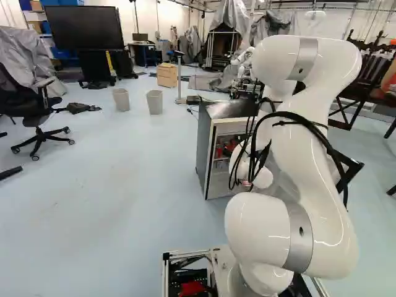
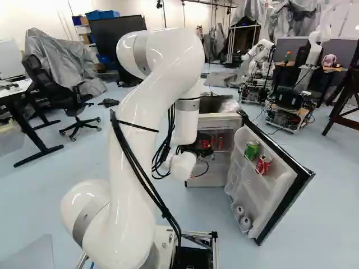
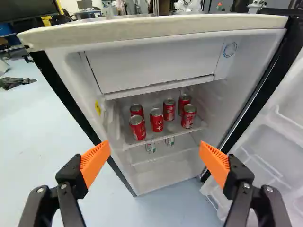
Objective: Grab a drink from the fridge
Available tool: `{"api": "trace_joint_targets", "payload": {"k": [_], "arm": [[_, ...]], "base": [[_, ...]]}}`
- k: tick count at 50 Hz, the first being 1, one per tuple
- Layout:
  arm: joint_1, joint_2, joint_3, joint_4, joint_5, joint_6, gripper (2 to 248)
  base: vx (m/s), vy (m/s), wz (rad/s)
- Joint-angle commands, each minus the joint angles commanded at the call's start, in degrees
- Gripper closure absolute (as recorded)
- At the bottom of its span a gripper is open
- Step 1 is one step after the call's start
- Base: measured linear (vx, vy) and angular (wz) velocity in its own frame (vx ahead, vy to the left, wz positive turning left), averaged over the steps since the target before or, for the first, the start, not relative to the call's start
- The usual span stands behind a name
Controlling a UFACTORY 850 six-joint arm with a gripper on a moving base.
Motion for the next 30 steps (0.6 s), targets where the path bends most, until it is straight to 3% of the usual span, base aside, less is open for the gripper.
{"api": "trace_joint_targets", "payload": {"k": [30], "arm": [[0.32, -6.64, -4.24, -0.55, 0.29, 0.00, 3]], "base": [[0.000, 0.000, 0.000]]}}
